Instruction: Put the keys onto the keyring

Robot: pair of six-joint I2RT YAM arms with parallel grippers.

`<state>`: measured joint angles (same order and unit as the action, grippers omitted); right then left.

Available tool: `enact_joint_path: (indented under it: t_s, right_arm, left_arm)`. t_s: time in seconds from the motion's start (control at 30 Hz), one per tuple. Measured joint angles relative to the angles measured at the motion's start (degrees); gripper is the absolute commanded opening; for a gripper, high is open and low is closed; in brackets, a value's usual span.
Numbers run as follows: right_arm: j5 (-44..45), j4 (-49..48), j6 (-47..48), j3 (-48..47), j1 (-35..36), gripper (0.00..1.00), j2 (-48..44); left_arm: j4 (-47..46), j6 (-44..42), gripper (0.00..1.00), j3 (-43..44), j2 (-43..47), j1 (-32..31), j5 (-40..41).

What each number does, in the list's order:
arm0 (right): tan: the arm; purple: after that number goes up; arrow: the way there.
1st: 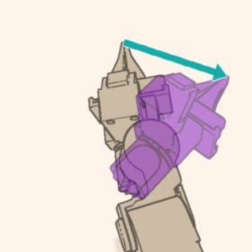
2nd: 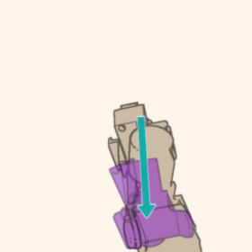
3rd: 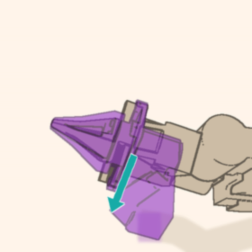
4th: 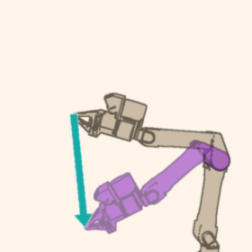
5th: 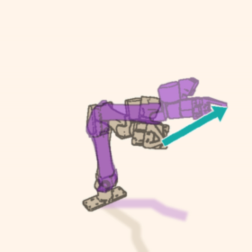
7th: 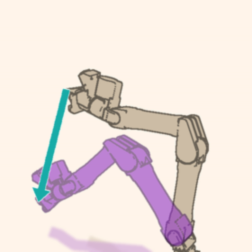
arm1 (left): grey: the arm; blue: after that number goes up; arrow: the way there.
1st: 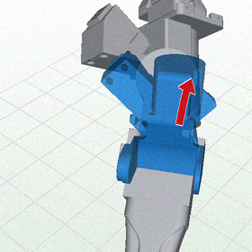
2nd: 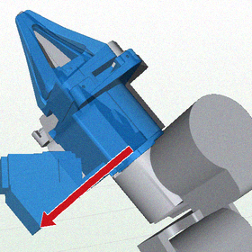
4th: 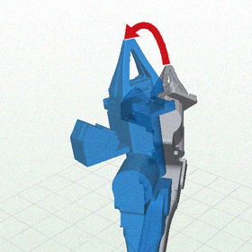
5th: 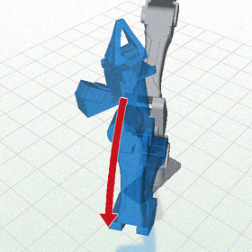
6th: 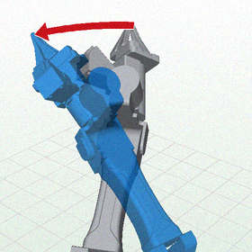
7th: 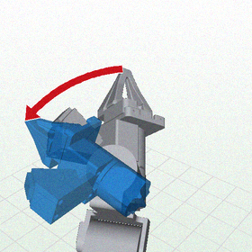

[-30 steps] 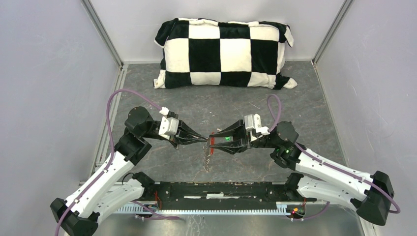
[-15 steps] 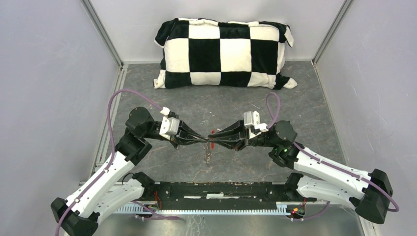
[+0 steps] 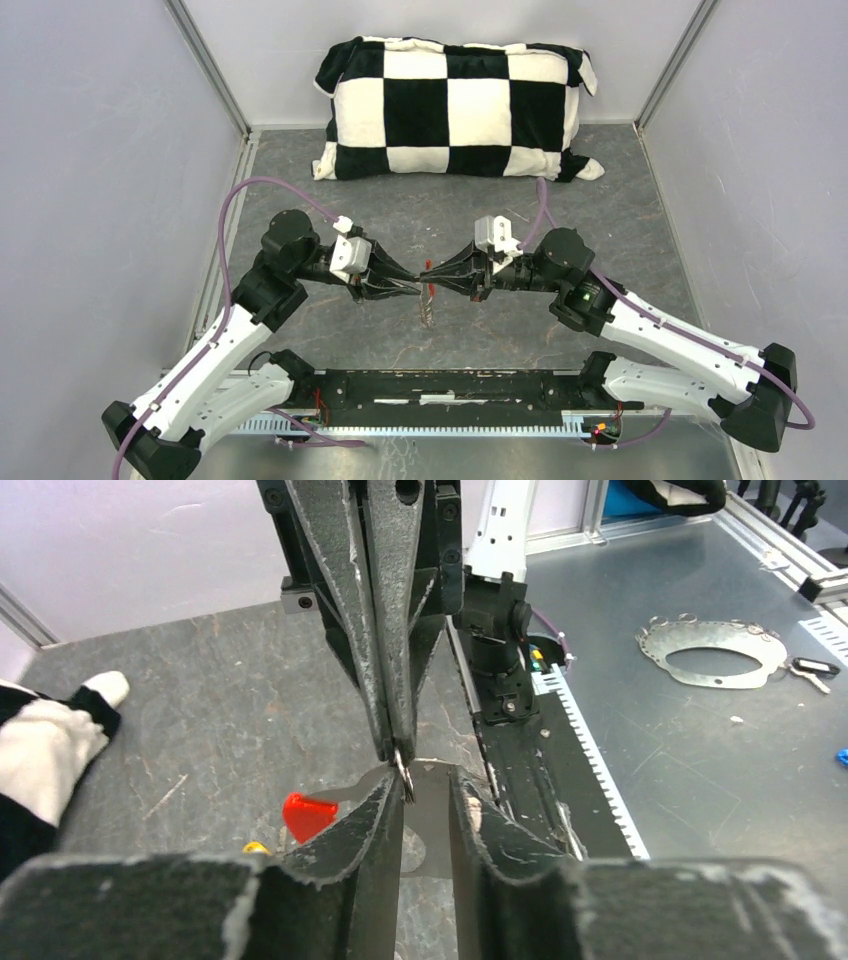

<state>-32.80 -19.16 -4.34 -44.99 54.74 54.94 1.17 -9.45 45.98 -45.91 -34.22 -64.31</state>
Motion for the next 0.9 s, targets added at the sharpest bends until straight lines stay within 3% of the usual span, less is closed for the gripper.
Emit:
enact_joint_path:
  t_s: [0.23,0.37,0.53,0.9]
  right_arm:
    - [1.4,10.8,3.5,-4.7,0.1,0.01,1.2]
    - [1.4,13.4,4.6,-5.4,0.3,0.01,1.7]
    - [1.3,14.7,5.0,-5.5,0.3,0.01,2.1]
    - [0.3,15.6,5.5,-5.6,0.4,0.01,2.5]
  left_arm:
    - [15.4,-11.1,0.26,5.1,-1.9,0.0,0.0]
    - [18.8,-13.4,0.22,5.8,-2.9,0.0,0.3]
    - [20.0,-13.9,0.02,6.0,-4.1,0.0,0.8]
    - [21.1,-14.0,0.02,6.0,-5.0,0.0,1.9]
